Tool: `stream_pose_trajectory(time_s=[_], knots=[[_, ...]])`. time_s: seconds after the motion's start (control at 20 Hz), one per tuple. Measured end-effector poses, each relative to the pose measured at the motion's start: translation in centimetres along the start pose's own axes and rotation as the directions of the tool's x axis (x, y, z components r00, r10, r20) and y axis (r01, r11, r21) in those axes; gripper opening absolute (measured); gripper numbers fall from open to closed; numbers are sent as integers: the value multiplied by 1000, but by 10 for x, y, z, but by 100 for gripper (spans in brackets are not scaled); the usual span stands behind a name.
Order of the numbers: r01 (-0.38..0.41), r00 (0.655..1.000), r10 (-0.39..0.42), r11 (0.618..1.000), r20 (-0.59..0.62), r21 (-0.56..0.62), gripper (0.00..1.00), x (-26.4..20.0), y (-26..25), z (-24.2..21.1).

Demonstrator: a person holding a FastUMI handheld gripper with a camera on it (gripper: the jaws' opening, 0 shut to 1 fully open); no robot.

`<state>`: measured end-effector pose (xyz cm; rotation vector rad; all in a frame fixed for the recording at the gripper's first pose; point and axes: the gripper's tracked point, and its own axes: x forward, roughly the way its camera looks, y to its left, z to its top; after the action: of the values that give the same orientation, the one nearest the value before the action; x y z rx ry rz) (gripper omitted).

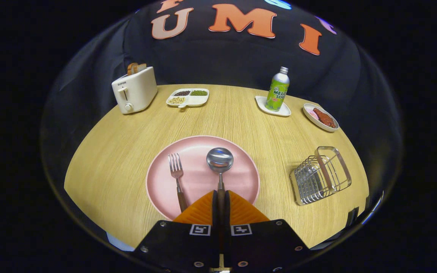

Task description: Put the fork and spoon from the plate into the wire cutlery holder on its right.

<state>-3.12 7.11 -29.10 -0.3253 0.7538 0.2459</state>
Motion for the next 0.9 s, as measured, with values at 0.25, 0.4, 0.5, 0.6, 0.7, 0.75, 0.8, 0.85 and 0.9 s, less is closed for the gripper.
stream_pose_trajectory(time_s=[0.25, 0.4, 0.5, 0.6, 0.7, 0.75, 0.8, 0.85, 0.9], knots=[[-21, 1000, 21, 999, -1, -38, 5, -30, -23, 31], [-26, 1000, 26, 999, -17, -37, 5, -48, -46, 45], [-13, 1000, 11, 999, -27, -50, 5, -60, -69, 52], [-1, 999, -3, 998, -53, -63, 5, -74, -94, 54], [10, 996, -15, 998, -85, -63, 5, -84, -115, 52], [19, 994, -26, 997, -102, -69, 5, -88, -127, 50], [32, 993, -41, 996, -115, -82, 5, -90, -140, 47], [49, 989, -62, 994, -132, -100, 5, -92, -152, 45], [61, 985, -78, 992, -152, -114, 5, -96, -164, 41]])
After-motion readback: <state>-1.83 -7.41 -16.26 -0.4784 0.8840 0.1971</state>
